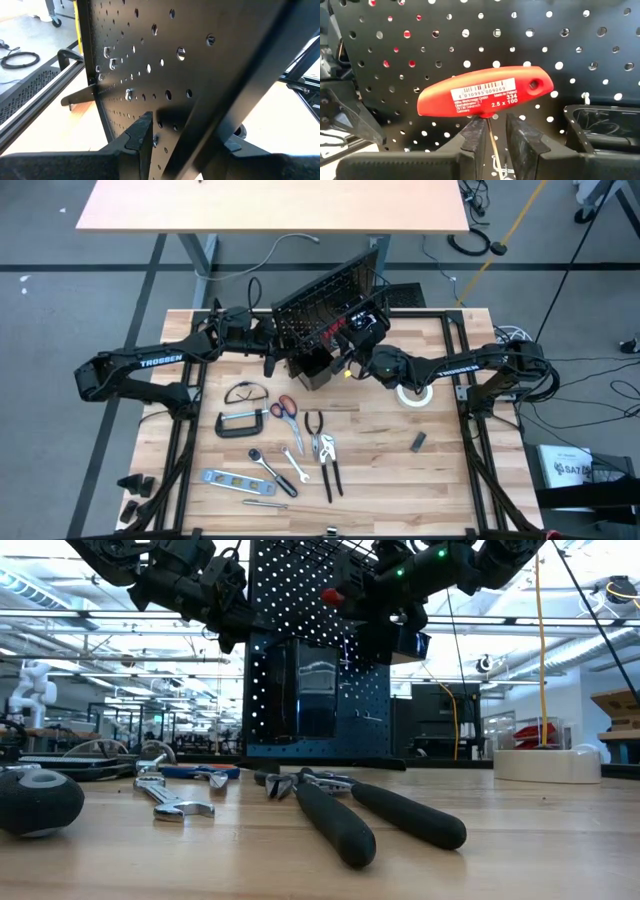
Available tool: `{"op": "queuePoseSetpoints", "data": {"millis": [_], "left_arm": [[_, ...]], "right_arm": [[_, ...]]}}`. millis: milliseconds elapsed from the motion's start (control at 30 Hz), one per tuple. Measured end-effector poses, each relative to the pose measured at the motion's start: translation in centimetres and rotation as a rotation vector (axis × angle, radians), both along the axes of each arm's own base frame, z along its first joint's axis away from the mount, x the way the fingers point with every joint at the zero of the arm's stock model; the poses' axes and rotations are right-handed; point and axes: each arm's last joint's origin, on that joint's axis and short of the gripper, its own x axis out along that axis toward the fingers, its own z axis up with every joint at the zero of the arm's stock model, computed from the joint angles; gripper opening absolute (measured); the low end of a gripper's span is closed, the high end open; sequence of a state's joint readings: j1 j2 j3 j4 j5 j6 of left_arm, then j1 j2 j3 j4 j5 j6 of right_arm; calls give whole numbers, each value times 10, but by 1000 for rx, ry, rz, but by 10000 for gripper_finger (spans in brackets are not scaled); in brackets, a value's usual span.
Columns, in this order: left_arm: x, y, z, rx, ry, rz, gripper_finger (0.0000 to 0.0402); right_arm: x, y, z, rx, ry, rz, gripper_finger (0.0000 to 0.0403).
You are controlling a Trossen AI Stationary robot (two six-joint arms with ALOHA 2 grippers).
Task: Hang tools onto peg board
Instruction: Hang the allen wrench on the peg board
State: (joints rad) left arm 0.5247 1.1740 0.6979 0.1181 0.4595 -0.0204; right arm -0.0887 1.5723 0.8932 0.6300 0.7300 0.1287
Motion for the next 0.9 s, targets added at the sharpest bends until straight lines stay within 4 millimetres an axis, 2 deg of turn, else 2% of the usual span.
{"op": "queuePoseSetpoints", "data": {"millis": [200, 467, 667, 900], "left_arm": [[0, 0, 0, 0, 0, 0, 123], [0, 0, 0, 0, 0, 1, 123], [0, 0, 0, 0, 0, 1, 123], [0, 0, 0, -1, 1, 0, 123]], "right_arm": [[1, 1, 2, -30, -5, 11, 68], [9, 6, 11, -123, 156, 77, 68], [12, 6, 22, -129, 124, 79, 68], [15, 6, 16, -113, 125, 75, 68]]}}
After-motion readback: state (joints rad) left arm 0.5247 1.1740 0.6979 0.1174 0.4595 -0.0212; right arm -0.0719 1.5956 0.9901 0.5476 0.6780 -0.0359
